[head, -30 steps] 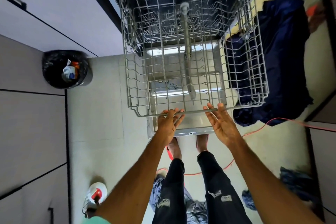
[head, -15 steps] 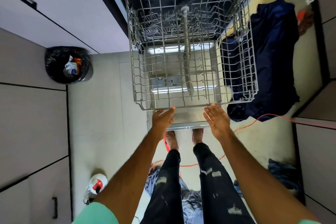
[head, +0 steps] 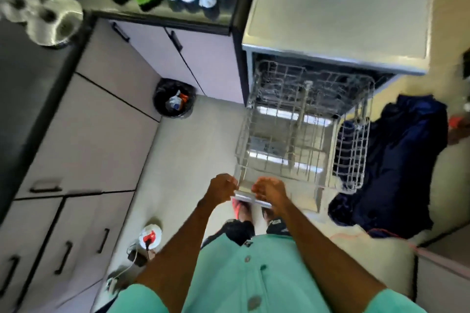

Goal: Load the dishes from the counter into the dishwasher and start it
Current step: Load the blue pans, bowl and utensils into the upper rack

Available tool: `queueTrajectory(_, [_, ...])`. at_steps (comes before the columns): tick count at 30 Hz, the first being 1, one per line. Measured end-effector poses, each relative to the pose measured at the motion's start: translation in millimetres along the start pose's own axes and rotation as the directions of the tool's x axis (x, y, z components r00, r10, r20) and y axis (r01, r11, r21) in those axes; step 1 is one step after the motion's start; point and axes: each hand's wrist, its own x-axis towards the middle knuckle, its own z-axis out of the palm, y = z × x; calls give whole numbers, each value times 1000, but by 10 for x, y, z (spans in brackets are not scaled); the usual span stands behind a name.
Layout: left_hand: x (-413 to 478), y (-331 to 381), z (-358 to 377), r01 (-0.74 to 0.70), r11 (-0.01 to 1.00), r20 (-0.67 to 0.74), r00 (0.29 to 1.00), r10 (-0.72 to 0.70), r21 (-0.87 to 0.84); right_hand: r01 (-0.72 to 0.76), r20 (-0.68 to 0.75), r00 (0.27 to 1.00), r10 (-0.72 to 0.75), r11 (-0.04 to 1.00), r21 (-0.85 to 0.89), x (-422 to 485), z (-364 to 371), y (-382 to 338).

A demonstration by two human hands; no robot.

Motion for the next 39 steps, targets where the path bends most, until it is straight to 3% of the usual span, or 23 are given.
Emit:
queueTrajectory(4, [-170,64,-349,-36,991,-25,999,39,125,121,77,992,-105,962,-247,-123,420,-329])
queueTrajectory(9, [-49,-9,-1050,-78,992,-86,993,86,97,189,156,977,-145,929,-317,-110,1025,-752])
queueTrajectory(15, [411,84,-2015,-101,991,-114,987,111,88,208,163,972,-167,938,-276,94,1810,-1079])
queueTrajectory(20, [904,305,-3010,-70,995,-22,997,71,72,250,-1,967,-253,958,-140,300,2566,-1321])
queueTrajectory(27, [1268,759,-4109,-235,962,47,972,231,138,357,31,934,-355,931,-80,334,3367,-1720])
queueTrajectory(31, [1495,1093,-4355,-299,952,61,954,295,73,398,-16,916,-400,915,-66,354,3536,-2106])
queueTrajectory(39, [1735,1835,-4361,-528,838,144,848,510,137,416,-69,906,-417,909,-31,562,3631,-2647])
